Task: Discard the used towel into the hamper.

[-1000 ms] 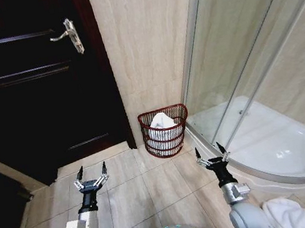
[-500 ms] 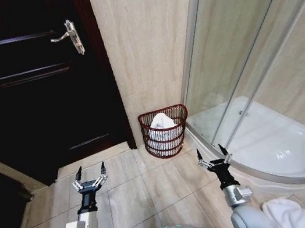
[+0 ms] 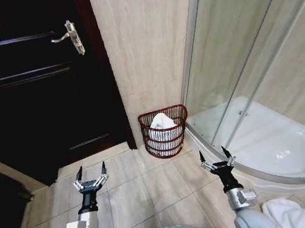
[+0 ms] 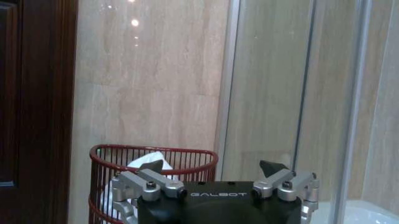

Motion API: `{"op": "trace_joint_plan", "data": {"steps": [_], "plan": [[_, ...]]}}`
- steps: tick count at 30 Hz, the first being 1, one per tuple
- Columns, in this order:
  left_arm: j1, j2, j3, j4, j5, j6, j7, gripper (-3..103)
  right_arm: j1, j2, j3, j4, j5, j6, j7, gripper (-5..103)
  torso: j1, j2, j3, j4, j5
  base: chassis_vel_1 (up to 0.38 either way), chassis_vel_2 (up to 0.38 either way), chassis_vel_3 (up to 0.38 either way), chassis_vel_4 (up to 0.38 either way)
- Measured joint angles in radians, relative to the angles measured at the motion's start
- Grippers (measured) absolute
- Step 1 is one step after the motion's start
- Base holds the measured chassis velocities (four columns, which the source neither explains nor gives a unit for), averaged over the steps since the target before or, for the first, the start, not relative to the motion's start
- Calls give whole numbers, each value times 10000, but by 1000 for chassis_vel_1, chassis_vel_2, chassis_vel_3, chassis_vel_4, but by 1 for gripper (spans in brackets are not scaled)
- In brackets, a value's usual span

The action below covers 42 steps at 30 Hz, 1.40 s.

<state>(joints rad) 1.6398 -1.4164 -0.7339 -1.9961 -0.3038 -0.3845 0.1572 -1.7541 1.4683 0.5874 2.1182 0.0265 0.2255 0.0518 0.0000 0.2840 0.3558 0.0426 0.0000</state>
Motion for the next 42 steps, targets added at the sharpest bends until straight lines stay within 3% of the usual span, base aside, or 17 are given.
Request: {"op": "trace_joint_plan", "data": {"steps": [19, 42], "plan": [[-26, 18, -20, 74, 21, -24, -27, 100, 26, 0, 41, -35, 18, 96, -8, 100, -1, 13, 8, 0, 0, -25, -23, -21, -19], [5, -44, -18, 54, 57, -74, -18, 100, -31, -30, 71, -194, 42, 420, -29, 100, -1, 18, 11, 0, 1, -106, -112, -112, -114]]}}
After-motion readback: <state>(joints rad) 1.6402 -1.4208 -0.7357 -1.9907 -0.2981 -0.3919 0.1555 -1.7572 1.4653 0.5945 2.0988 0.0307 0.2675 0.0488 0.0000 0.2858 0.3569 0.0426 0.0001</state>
